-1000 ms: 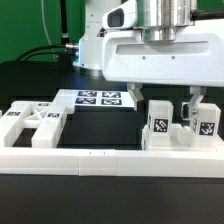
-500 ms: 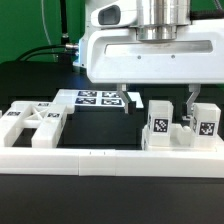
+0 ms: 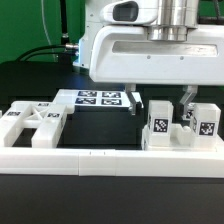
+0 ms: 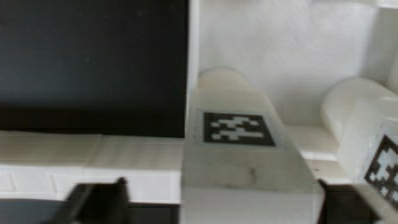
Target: Assemble chair
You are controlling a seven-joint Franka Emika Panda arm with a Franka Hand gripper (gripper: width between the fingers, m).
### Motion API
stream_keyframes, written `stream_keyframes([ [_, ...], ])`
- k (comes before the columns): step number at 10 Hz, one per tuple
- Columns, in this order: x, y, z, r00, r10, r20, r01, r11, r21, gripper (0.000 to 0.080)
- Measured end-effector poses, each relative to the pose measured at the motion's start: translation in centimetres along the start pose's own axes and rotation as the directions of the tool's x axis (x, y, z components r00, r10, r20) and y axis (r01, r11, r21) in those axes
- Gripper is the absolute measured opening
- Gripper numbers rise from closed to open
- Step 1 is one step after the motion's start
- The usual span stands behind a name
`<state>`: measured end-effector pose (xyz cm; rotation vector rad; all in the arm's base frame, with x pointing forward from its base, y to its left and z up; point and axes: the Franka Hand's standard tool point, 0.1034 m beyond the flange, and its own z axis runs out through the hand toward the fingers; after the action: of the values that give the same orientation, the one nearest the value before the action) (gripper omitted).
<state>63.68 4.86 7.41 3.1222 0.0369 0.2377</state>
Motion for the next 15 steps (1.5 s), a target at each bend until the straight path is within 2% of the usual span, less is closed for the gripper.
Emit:
stream_keyframes([
  [1, 0.00, 0.01, 0.00, 1.000, 0.000, 0.000, 0.000, 1.000, 0.000, 0.0358],
  [2, -0.01, 0.00, 0.01, 1.000, 0.001, 0.000, -0.001, 1.000, 0.000, 0.0286],
  [5, -0.02, 0.00, 0.01, 0.998, 0.060, 0.000, -0.060, 0.998, 0.000, 0.0286],
  [8, -0.23, -0.50, 0.09, 0.912, 0.409, 0.004, -0.409, 0.912, 0.005, 0.0286],
  [9, -0.33, -0.55, 0.08, 0.845, 0.534, 0.002, -0.534, 0.845, -0.002, 0.0287],
  [11, -0.42, -0.42, 0.11, 0.698, 0.716, 0.003, -0.716, 0.698, 0.004, 0.0287],
  [13, -0.46, -0.36, 0.10, 0.475, 0.880, 0.012, -0.880, 0.475, 0.000, 0.0287],
  [14, -0.48, -0.36, 0.12, 0.404, 0.915, 0.024, -0.914, 0.404, -0.021, 0.0287],
  [15, -0.37, -0.18, 0.12, 0.298, 0.953, 0.048, -0.953, 0.300, -0.039, 0.0287],
])
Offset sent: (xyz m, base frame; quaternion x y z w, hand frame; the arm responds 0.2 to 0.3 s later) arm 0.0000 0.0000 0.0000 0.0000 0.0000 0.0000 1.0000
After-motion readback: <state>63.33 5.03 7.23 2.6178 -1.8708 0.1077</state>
